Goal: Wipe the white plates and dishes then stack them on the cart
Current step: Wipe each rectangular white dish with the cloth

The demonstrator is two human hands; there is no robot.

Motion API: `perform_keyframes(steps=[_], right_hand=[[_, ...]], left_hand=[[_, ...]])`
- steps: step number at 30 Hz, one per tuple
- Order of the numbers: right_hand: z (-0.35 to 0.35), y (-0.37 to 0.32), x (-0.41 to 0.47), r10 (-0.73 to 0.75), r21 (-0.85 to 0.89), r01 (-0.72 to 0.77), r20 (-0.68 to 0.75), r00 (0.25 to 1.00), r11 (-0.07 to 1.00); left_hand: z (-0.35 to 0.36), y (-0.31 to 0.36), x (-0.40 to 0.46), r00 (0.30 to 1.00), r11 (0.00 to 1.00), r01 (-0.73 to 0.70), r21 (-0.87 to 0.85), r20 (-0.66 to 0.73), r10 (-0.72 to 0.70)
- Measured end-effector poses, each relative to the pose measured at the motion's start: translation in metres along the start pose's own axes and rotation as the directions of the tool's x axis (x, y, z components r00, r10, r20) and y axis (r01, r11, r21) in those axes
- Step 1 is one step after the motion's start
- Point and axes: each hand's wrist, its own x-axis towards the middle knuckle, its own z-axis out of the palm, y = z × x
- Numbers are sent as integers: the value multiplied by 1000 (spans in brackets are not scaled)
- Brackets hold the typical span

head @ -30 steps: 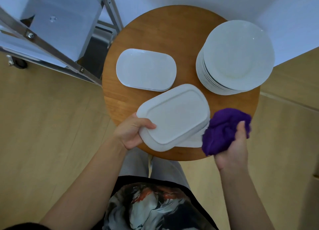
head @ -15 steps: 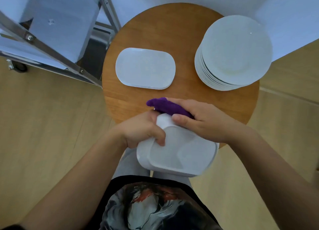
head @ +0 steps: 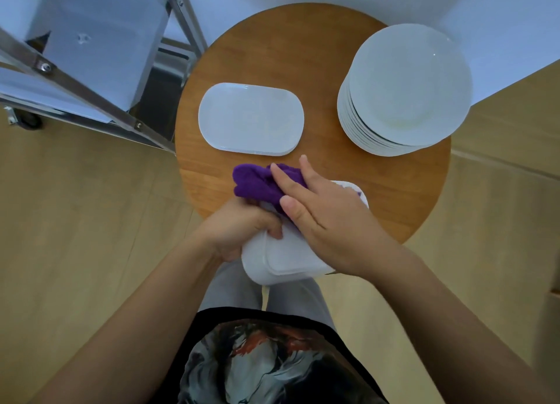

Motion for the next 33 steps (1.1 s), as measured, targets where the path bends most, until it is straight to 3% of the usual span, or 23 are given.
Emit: perform_keyframes(steps=[3,5,7,9,11,13,17,20,26,30,33], right_hand=[[-10,19,3,-58,-246,67,44,997,967],[-11,22,4,-155,-268,125,-93,984,955],[-1,17,4,-160,-149,118,-309,938,982],[14,6,7,-41,95,99,-487,872,991],[26,-5,11,100,321,67,-478,873,945],[29,-8,12,133,385,67,-470,873,920],[23,4,12,47,327,174,-570,820,929],[17,21,11,49,306,158,-574,817,939],[0,52,8,109,397,82,-434,894,914],[-3,60,4,271,527,-28,-389,881,849],[-2,65,2,439,699,-110,-312,842,707]], left_hand=[[-2,1,-4,997,999,-30,-33,69,32],[1,0,-3,994,996,-45,-81,94,53],[8,1,-1,993,993,-57,-106,94,67],[15,3,4,992,993,-104,-50,67,107],[19,5,6,989,989,-145,6,33,144],[20,5,4,988,989,-150,16,35,149],[16,5,-4,990,987,-137,86,41,134],[13,10,-9,990,980,-136,143,47,130],[4,19,-14,986,969,-162,186,67,152],[0,21,-17,981,983,-171,63,103,164],[0,16,-16,987,988,-143,-62,67,147]])
